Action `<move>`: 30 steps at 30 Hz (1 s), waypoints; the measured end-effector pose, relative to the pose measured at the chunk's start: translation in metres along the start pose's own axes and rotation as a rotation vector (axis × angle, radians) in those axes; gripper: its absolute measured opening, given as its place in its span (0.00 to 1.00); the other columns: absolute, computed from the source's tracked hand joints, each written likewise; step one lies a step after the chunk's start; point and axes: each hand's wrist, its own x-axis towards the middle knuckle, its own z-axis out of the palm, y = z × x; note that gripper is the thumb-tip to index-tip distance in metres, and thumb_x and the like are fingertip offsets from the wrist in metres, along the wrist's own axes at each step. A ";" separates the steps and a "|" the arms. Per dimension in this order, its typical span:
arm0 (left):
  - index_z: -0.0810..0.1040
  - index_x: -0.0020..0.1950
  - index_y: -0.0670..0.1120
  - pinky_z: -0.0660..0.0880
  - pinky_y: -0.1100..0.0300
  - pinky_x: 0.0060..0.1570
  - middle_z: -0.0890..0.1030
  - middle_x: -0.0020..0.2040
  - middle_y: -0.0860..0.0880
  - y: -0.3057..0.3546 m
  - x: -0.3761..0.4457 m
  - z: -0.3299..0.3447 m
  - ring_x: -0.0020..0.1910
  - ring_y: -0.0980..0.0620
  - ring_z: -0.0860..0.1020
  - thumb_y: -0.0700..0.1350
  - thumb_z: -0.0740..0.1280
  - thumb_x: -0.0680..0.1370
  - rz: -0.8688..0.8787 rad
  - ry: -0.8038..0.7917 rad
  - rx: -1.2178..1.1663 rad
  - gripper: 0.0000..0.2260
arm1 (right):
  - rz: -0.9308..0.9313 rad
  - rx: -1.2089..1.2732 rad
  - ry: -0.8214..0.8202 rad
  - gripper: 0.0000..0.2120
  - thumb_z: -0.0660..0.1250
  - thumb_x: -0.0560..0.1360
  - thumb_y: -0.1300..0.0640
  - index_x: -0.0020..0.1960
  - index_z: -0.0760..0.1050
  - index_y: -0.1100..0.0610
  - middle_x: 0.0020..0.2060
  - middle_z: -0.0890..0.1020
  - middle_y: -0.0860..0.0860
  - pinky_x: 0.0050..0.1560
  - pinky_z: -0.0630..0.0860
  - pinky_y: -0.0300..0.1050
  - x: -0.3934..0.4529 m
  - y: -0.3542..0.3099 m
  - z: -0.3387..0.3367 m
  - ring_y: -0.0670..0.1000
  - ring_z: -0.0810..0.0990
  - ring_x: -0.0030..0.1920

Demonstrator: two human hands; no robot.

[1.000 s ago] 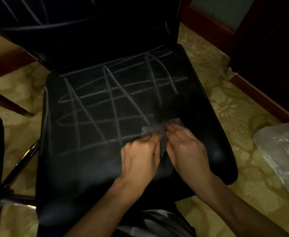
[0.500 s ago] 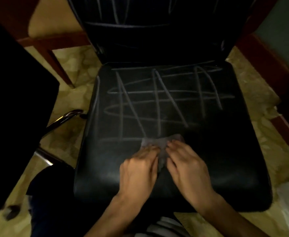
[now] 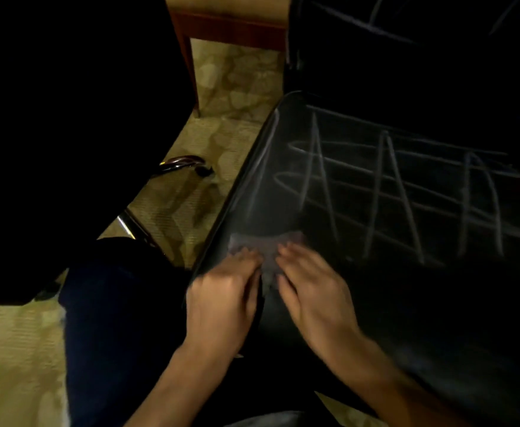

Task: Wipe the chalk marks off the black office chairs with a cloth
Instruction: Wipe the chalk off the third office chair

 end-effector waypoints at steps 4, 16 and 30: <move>0.85 0.57 0.45 0.79 0.59 0.57 0.85 0.56 0.49 -0.026 -0.006 -0.009 0.56 0.54 0.83 0.36 0.77 0.70 -0.029 0.052 -0.063 0.16 | -0.020 -0.044 -0.083 0.16 0.79 0.65 0.62 0.52 0.85 0.60 0.52 0.85 0.53 0.63 0.69 0.36 0.010 -0.021 0.007 0.50 0.83 0.55; 0.86 0.55 0.49 0.82 0.53 0.42 0.87 0.46 0.47 -0.065 0.073 -0.012 0.42 0.46 0.85 0.40 0.74 0.75 -0.116 0.014 -0.179 0.10 | 0.158 -0.018 -0.098 0.16 0.74 0.71 0.63 0.58 0.82 0.60 0.57 0.83 0.54 0.65 0.69 0.40 0.080 -0.027 0.039 0.51 0.80 0.61; 0.85 0.55 0.47 0.80 0.59 0.48 0.86 0.52 0.49 -0.064 0.081 -0.002 0.48 0.52 0.85 0.47 0.61 0.75 0.126 -0.040 -0.236 0.15 | 0.210 -0.060 0.041 0.13 0.65 0.74 0.59 0.57 0.83 0.61 0.56 0.84 0.53 0.67 0.66 0.33 0.065 -0.020 0.041 0.46 0.77 0.61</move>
